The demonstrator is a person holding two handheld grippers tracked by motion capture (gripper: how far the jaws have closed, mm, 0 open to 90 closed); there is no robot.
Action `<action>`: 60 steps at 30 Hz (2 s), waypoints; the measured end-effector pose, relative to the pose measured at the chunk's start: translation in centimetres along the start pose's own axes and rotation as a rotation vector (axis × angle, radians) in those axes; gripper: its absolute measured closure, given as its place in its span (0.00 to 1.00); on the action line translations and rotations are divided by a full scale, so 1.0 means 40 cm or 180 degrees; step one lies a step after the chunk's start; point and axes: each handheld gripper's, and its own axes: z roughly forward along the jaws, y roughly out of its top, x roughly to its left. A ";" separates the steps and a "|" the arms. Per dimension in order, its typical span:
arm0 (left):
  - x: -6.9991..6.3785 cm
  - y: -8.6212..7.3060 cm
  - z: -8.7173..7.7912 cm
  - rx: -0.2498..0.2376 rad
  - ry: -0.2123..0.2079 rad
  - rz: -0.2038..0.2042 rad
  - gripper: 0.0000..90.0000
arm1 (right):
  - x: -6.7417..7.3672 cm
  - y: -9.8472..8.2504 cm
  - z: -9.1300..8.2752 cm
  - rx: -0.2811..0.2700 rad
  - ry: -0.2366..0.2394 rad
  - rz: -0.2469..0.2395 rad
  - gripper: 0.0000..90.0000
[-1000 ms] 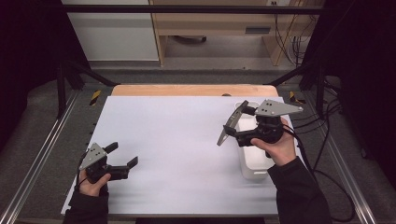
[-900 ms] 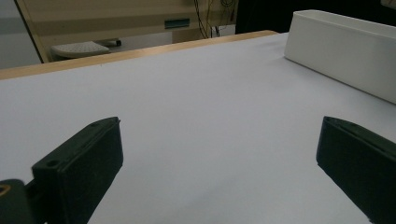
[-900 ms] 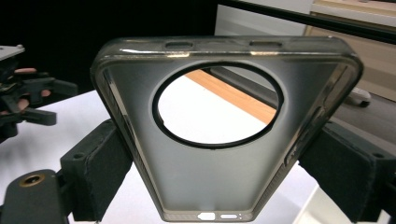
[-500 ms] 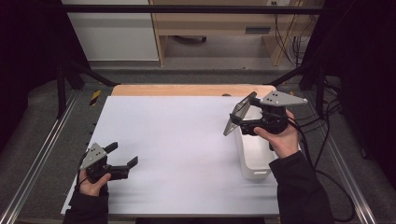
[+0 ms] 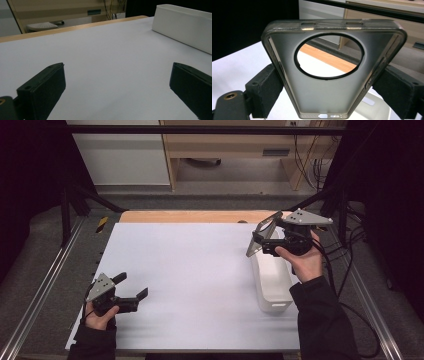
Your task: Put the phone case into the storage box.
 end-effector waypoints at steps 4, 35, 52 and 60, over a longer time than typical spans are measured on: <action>0.001 -0.002 0.003 0.0009 -0.0006 -0.0002 0.00 | -0.011 0.004 0.009 0.0028 -0.0091 0.0035 0.13; -0.001 -0.005 0.011 0.0046 -0.0036 0.0038 0.00 | -0.078 0.007 0.084 0.0156 -0.0687 0.0312 0.13; -0.003 -0.008 0.016 0.0068 -0.0050 0.0052 0.00 | -0.101 -0.003 0.129 0.0254 -0.0886 0.0420 0.13; -0.004 -0.008 0.017 0.0068 -0.0057 0.0053 0.00 | -0.108 -0.014 0.162 0.0326 -0.0971 0.0471 0.13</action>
